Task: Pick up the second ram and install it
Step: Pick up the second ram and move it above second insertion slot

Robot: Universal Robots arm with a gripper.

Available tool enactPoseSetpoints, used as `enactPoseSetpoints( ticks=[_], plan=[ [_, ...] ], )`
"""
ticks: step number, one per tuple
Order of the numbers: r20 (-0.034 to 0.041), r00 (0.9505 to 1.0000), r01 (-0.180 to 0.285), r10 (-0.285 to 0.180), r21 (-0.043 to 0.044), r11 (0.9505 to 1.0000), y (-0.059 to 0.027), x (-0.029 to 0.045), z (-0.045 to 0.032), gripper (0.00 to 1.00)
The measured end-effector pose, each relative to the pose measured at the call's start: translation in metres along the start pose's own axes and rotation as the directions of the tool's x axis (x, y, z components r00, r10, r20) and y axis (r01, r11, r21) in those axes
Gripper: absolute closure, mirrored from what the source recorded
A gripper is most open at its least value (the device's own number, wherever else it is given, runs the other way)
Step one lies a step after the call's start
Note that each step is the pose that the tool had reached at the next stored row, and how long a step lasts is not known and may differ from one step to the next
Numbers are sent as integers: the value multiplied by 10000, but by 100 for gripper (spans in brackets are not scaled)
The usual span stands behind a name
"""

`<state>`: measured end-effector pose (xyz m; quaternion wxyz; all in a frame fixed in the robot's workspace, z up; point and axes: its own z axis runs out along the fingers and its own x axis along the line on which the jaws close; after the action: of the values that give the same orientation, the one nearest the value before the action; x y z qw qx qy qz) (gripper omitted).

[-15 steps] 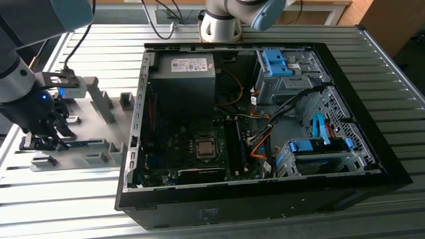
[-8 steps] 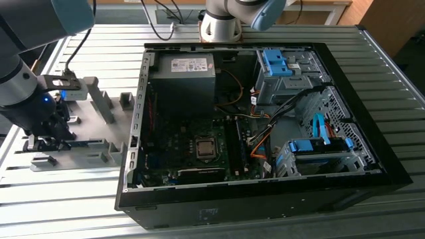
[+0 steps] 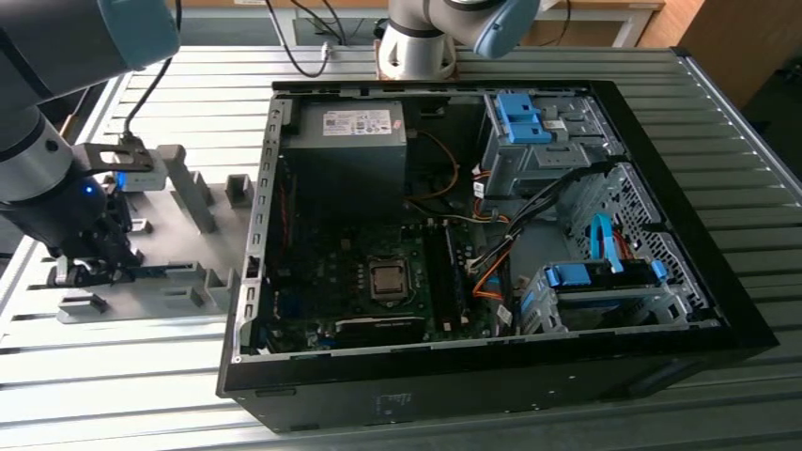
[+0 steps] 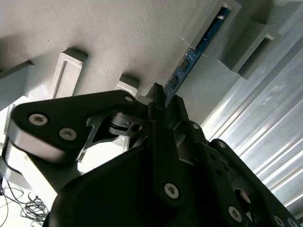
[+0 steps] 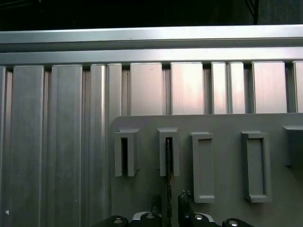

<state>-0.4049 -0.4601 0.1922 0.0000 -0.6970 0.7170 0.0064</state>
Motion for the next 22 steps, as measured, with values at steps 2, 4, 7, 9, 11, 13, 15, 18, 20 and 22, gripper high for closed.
enactPoseSetpoints(
  ticks=[2, 4, 7, 9, 11, 13, 15, 18, 20, 22],
  plan=[
    [0, 10000, 0, 0, 0, 10000, 0, 0, 1, 75],
    [0, 10000, 0, 0, 0, 10000, 0, 0, 1, 75],
    [0, 10000, 0, 0, 1, 10000, 0, 0, 1, 84],
    [0, 10000, 0, 0, 0, 10000, 0, 0, 1, 84],
    [0, 10000, 0, 0, 0, 10000, 0, 0, 1, 85],
    [1, 10000, 0, 0, 1, 10000, 0, 0, 2, 86],
    [1, 10000, 0, 0, 1, 10000, 0, 0, 2, 86],
    [0, 10000, 0, 0, 0, 10000, 0, 0, 2, 86],
    [1, 10000, 0, 0, 1, 10000, 0, 0, 2, 86],
    [2, 10000, 0, 0, 2, 10000, 0, 0, -1, 86]
  ],
)
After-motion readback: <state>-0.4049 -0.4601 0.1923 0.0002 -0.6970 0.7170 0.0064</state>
